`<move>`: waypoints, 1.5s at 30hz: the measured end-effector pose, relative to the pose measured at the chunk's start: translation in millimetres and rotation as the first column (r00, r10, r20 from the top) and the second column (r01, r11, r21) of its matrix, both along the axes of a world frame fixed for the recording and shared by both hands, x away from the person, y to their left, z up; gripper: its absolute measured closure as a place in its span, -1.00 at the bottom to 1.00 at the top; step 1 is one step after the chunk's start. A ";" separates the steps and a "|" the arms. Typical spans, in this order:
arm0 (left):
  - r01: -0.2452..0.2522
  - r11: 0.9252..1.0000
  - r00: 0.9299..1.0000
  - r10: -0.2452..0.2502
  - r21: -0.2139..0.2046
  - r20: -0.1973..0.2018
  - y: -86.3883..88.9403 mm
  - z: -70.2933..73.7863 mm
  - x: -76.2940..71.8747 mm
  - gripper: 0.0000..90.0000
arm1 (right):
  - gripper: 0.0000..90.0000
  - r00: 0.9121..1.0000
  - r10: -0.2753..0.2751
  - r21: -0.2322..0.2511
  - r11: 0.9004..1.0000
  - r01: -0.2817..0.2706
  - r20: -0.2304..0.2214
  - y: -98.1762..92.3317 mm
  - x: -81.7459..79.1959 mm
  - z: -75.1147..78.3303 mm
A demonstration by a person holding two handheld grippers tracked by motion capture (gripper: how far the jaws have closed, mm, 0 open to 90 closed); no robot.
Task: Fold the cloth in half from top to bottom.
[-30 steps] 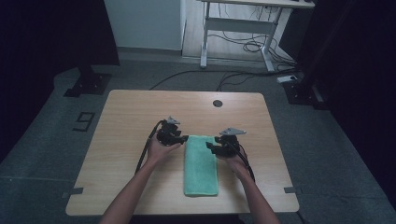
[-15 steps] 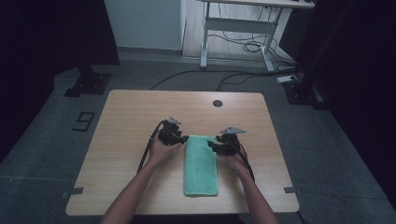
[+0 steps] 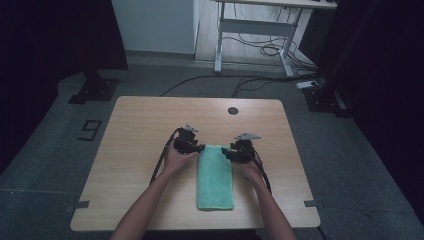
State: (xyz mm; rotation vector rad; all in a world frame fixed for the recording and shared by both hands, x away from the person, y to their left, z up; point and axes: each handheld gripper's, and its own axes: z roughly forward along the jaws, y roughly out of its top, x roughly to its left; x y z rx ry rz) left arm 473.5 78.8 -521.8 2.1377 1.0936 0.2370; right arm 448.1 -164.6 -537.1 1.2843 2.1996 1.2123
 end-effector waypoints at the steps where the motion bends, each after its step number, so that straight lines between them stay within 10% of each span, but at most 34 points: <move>1: -0.003 1.000 1.000 0.003 0.001 -0.003 -1.3 -1.1 0.5 0.23 | 0.06 1.000 0.000 -0.008 1.000 0.000 -0.002 0.3 0.3 -1.0; 20: -0.006 1.000 1.000 0.006 0.024 -0.017 -4.5 -12.0 -0.2 0.25 | 0.14 0.999 -0.048 -0.035 0.998 0.047 -0.021 -0.1 9.7 -15.3; 45: 0.007 0.999 1.000 -0.007 0.036 -0.020 -4.0 -9.1 3.7 0.26 | 0.77 0.999 0.016 -0.025 1.000 -0.017 -0.052 -3.7 10.0 -14.1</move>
